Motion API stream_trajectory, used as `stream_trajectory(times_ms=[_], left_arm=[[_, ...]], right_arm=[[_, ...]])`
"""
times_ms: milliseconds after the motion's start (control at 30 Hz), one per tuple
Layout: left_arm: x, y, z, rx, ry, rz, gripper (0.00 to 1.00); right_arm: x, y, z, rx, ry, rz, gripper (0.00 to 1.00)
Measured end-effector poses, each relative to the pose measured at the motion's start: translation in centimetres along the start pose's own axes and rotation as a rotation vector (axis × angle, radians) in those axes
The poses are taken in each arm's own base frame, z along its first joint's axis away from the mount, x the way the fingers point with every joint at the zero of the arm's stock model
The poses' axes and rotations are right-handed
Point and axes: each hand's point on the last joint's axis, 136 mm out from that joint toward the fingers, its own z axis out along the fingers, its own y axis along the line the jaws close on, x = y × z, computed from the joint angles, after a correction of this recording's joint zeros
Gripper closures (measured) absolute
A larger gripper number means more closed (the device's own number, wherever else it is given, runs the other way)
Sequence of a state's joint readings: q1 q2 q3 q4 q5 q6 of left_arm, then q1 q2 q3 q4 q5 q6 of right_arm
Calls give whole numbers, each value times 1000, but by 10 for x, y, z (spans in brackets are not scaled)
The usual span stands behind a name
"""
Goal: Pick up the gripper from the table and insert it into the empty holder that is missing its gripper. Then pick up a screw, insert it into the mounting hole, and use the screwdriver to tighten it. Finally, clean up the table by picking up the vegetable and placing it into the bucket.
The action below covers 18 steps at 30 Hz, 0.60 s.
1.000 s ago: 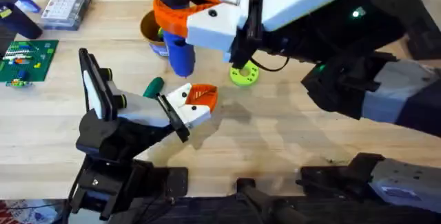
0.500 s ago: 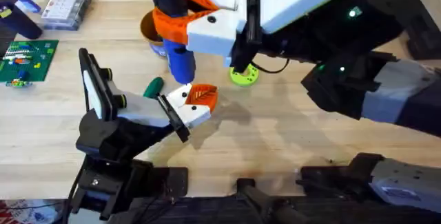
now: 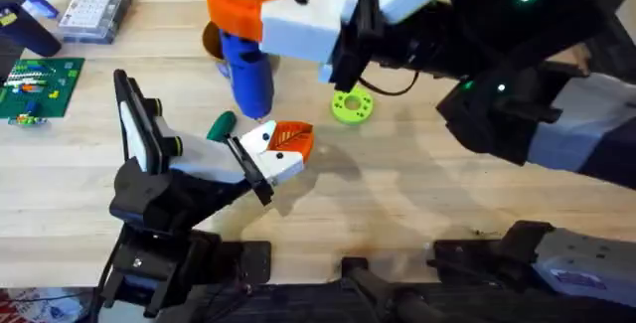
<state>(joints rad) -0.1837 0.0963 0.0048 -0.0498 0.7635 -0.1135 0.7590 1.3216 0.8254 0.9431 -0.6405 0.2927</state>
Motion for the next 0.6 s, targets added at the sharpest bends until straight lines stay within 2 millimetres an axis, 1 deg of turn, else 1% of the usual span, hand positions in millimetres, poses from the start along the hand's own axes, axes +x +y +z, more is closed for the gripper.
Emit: stream_trajectory(times_ms=[100, 167, 367, 600], left_arm=[[0, 0, 0, 0, 0, 0, 987], [0, 0, 0, 0, 0, 0, 987], [0, 0, 0, 0, 0, 0, 987], [1, 0, 0, 0, 3, -3, 987]], right_arm=[[-5, 1, 2, -4, -5, 8, 957], [0, 0, 3, 1, 17, 34, 957], [1, 1, 3, -1, 20, 40, 957], [-1, -12, 3, 76, 3, 44, 957]])
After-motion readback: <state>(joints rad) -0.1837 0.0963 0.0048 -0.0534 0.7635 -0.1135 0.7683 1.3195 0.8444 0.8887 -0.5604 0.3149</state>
